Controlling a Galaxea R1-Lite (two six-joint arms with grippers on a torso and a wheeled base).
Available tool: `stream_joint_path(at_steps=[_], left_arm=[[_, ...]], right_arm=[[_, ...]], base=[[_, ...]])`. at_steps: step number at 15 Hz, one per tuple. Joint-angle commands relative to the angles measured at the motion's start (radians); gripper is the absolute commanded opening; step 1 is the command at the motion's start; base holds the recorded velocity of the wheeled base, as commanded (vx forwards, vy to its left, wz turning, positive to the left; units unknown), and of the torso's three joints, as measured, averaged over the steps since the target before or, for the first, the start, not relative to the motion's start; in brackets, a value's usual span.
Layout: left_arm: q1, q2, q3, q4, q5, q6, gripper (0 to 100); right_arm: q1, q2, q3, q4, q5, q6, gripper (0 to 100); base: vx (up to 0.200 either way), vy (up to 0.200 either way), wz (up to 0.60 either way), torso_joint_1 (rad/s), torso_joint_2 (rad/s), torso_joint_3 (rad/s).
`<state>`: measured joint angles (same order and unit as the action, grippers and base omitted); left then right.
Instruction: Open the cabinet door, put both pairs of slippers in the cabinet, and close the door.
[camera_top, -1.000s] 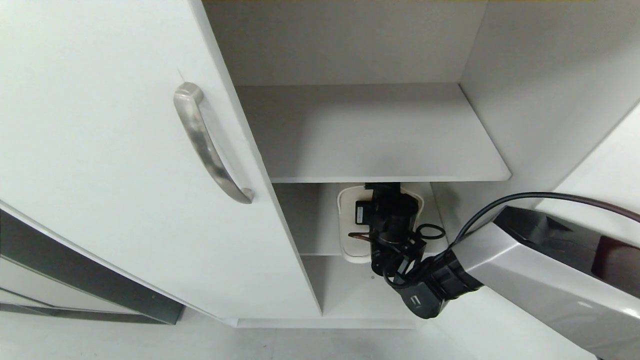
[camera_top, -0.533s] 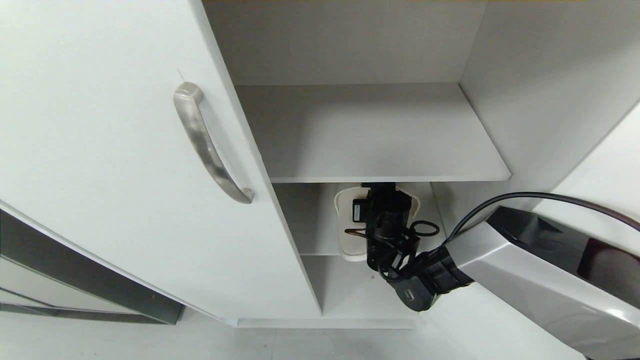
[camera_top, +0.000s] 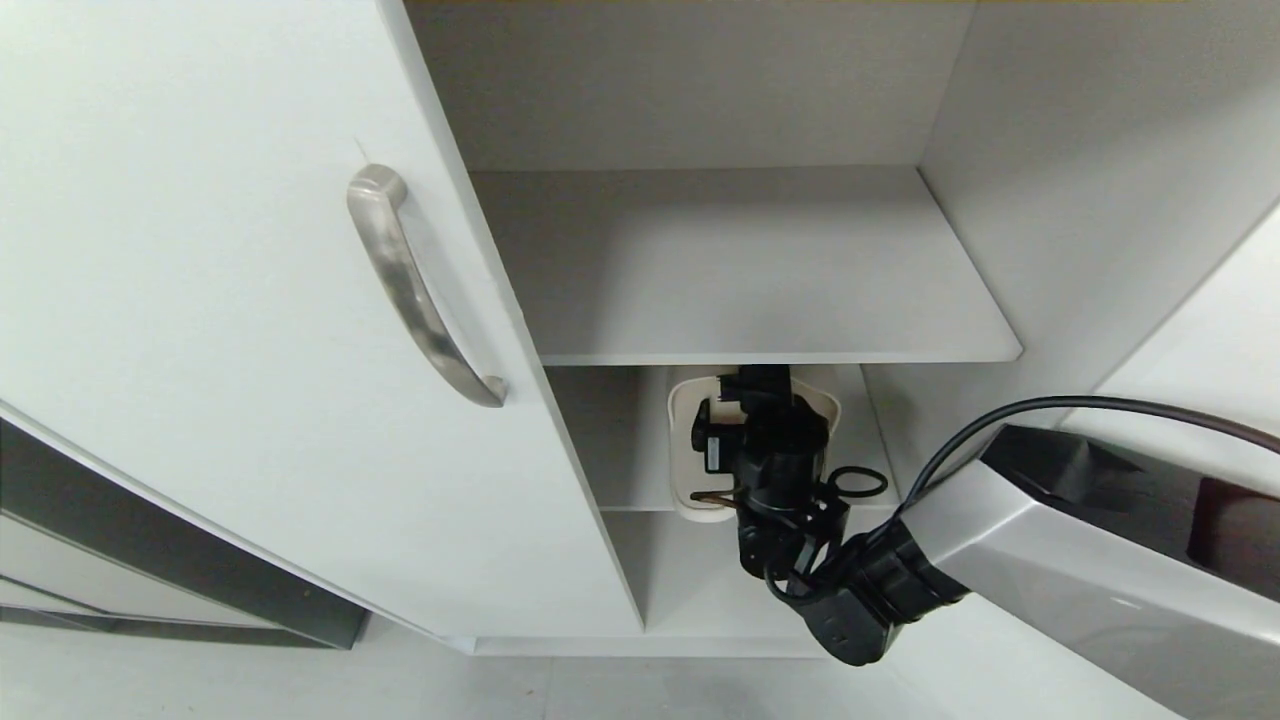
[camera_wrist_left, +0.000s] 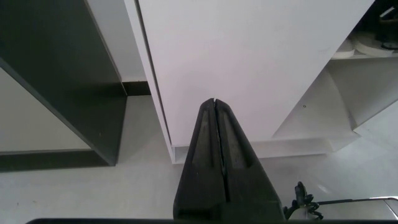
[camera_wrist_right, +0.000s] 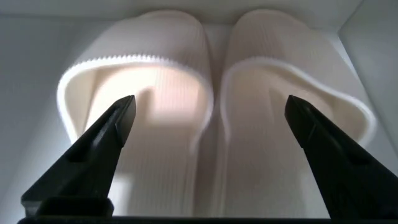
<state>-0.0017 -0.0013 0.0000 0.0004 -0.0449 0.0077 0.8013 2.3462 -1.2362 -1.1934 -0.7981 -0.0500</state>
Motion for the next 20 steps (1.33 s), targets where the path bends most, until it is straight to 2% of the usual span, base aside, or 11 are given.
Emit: stream_joint_path(at_steps=[1,5,6,7,13,20], left_arm=[[0.0,0.001,0.0,0.0,0.0,0.0,0],[0.0,0.001,0.0,0.0,0.0,0.0,0],[0.0,0.001,0.0,0.0,0.0,0.0,0],[0.0,0.001,0.0,0.0,-0.001,0.002,0],[0.002,0.001,0.0,0.001,-0.001,0.002,0],[0.0,0.001,0.0,0.001,0.0,0.002,0]], right_arm=[[0.027,-0.1,0.092,-0.003,0.0,-0.001,100],[0.093,-0.252,0.385,-0.054,0.062,0.001,100],[0.093,-0.254,0.389,-0.057,0.063,-0.001,100],[0.093,-0.263,0.465,-0.138,0.071,0.001,100],[0.107,-0.28,0.508,-0.147,0.097,-0.001,100],[0.108,-0.297,0.54,-0.146,0.103,0.01,100]], base=[[0.0,0.0,0.0,0.0,0.0,0.0],[-0.05,0.0,0.0,0.001,0.0,0.002],[-0.2,0.0,0.0,0.002,0.0,-0.002],[-0.2,0.0,0.0,0.017,0.0,0.007],[-0.2,0.0,0.0,0.0,0.0,-0.001],[0.0,0.0,0.0,0.0,0.0,0.0]])
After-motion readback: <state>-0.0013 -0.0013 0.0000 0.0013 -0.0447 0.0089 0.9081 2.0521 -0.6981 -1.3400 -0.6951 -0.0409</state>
